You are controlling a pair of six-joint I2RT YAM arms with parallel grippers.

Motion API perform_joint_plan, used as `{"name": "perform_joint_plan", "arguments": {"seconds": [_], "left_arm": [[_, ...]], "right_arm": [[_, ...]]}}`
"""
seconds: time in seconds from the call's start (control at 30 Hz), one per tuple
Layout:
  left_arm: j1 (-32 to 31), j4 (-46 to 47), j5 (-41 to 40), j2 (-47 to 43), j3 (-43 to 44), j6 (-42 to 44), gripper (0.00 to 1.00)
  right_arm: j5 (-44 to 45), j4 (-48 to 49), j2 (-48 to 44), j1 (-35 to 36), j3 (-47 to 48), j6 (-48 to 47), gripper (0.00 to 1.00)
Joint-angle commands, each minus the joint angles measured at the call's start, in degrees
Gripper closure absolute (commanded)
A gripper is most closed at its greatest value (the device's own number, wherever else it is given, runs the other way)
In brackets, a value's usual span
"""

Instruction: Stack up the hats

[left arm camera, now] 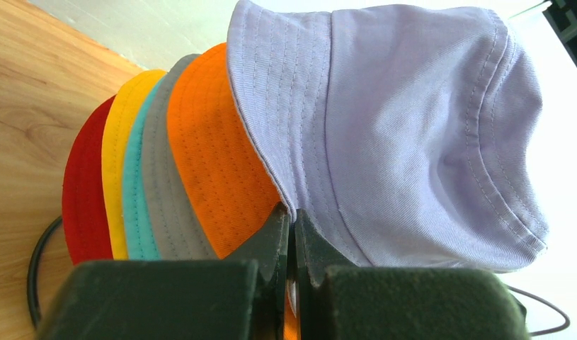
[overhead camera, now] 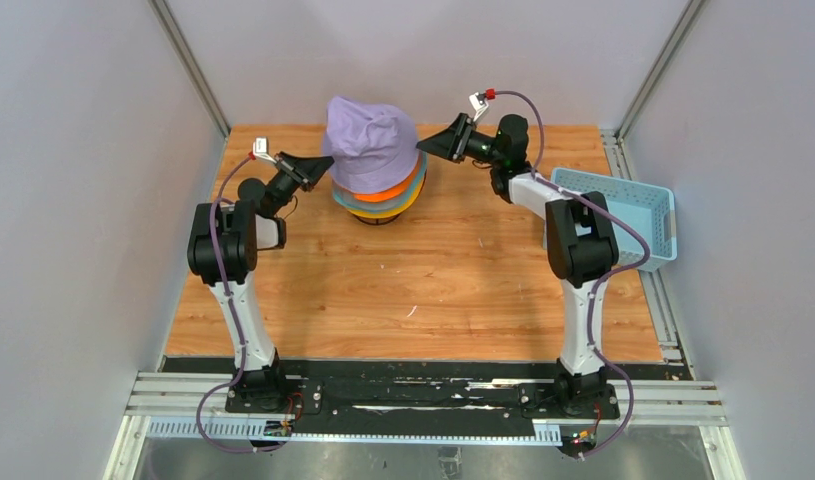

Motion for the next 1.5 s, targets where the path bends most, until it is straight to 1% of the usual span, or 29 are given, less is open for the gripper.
{"name": "perform_joint_plan", "arguments": {"seconds": [0.0,0.17,0.37,0.5,0.53,0.6,0.8,0.83,1.03,1.13,1.27,1.47], "left_arm": [[0.41,1.44,0.94,1.11,2.18,0.68,1.0],[0.42,0.6,1.12,1.13,2.82,0.87,1.0],[0.39,-0.16,1.31,1.11,3.46,1.16,1.0],[0.4,-0.54,1.69,1.04,3.98,1.37,1.0],[0.41,-0.73,1.75,1.04,4.08,1.46,1.0],[0.39,-1.01,1.81,0.95,4.19,1.64,1.0],[0.46,-1.43,1.92,0.93,4.1,2.1,1.0],[0.42,-1.45,1.91,0.95,4.1,2.18,1.0],[0.4,-1.14,1.86,1.39,4.09,1.98,0.99],[0.41,-0.8,1.85,1.59,4.14,1.71,1.0],[0.33,-0.2,1.82,1.85,4.1,1.3,1.0],[0.29,2.25,1.51,2.37,2.43,0.37,1.0]], "right_arm": [[-1.97,4.08,2.45,0.7,3.62,2.71,0.44],[-3.0,5.41,4.98,1.24,6.81,5.32,0.45],[-4.48,11.88,8.84,1.57,10.95,12.29,0.48],[-4.94,14.22,10.33,1.67,12.78,15.24,0.5],[-5.05,14.97,10.87,1.68,13.25,16.13,0.52],[-4.97,16.6,11.84,1.64,14.24,18.1,0.61],[-3.71,22.93,15.47,1.47,17.29,25.64,0.96],[-3.25,23.66,15.79,1.46,17.46,26.46,0.99],[-0.23,26.5,15.59,-0.3,13.19,27.48,0.99],[0.34,26.13,15.17,-1.48,10.33,26.35,0.99],[0.44,23.0,14.41,-1.98,6.61,22.43,0.99],[0.39,23.72,15.87,-2.01,4.41,21.46,0.99]]}}
